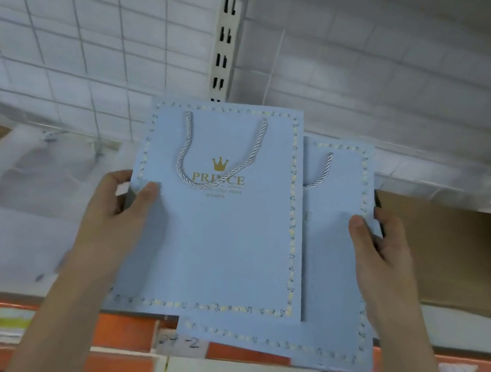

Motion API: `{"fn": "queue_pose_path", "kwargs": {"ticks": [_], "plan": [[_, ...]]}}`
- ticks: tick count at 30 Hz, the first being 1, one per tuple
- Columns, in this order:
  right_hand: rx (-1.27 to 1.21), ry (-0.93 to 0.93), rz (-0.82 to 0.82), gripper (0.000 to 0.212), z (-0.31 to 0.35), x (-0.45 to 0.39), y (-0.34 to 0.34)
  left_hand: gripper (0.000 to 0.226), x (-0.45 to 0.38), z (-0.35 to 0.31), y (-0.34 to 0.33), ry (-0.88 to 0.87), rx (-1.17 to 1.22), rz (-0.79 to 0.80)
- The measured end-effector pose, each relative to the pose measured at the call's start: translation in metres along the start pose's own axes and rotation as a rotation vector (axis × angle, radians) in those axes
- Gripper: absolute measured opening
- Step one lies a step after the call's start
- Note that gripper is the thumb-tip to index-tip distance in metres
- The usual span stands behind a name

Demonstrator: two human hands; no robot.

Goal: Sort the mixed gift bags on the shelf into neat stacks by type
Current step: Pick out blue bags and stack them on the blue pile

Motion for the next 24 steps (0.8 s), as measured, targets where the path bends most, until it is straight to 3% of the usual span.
{"fn": "queue_pose_path", "kwargs": {"ticks": [5, 10, 16, 21, 24], "plan": [[0.008, 0.040, -0.076, 0.010, -0.006, -0.042, 0.068, 0.028, 0.012, -0.005, -0.035, -0.048, -0.025, -0.051], [0.097, -0.010, -0.033, 0.037, -0.021, -0.087, 0.094, 0.033, 0.017, -0.009, -0.048, -0.055, -0.046, -0.076], [0.120, -0.067, -0.030, 0.020, -0.044, -0.108, 0.071, 0.040, 0.021, -0.013, -0.031, -0.029, -0.085, -0.144], [0.189, -0.078, 0.049, 0.053, -0.045, -0.112, 0.055, 0.041, 0.024, -0.018, -0.027, -0.019, -0.118, -0.134], [0.336, -0.041, 0.048, 0.062, -0.047, -0.117, 0.051, 0.040, 0.022, -0.021, -0.038, -0.013, -0.113, -0.115]]}}
Point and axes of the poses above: each hand's wrist, its own x-axis away from the middle knuckle, its own y-axis out of the back of the hand, z = x × y, the point moved 5 cm from there along -x, towards the middle knuckle, and after that the axes turned 12 degrees about -y, right-handed, at the moved point
